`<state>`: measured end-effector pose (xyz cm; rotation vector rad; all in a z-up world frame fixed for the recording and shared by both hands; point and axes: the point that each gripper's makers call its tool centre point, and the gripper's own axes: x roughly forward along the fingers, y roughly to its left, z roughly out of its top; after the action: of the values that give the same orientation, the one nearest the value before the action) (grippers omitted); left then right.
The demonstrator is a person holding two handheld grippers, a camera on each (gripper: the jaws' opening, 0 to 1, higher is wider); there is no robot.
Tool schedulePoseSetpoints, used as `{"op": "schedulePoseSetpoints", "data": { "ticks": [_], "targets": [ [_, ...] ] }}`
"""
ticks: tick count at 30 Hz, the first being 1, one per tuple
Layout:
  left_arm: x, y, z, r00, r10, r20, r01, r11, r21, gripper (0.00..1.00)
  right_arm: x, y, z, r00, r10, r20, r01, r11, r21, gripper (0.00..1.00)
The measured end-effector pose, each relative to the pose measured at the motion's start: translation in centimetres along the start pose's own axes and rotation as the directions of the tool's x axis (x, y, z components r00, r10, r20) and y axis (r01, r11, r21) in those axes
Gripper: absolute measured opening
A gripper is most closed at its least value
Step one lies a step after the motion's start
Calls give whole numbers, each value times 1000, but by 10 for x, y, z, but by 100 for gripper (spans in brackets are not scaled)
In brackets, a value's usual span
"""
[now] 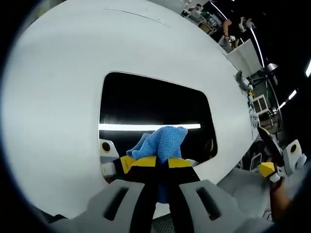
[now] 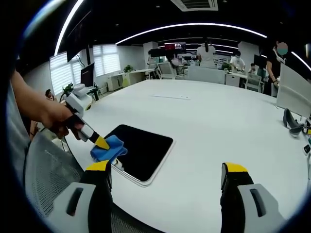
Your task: Wipe the mirror surface with the cleaning cloth until all visible marks leave the cleaned area.
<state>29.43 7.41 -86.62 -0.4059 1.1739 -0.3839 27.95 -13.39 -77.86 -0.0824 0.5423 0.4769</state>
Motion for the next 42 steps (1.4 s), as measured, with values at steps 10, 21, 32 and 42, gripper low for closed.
{"op": "schedulePoseSetpoints", "data": {
  "ticks": [10,21,32,42],
  "targets": [
    [-3,0,-9,1000,-7,-9,7,1000,4,2,0,1,0,1000,-1,-1,1,1000,-6,92],
    [-6,-1,-14,1000,-1,-4,1,1000,17,2,0,1,-1,1000,0,-5,0,1000,-12,92],
    [-7,0,-15,1000,-2,5,2,1000,-1,2,0,2,0,1000,0,-5,0,1000,-13,92],
    [-7,-1,-15,1000,-1,10,1,1000,3,2,0,1,-1,1000,-1,-7,1,1000,-12,92]
  ]
}}
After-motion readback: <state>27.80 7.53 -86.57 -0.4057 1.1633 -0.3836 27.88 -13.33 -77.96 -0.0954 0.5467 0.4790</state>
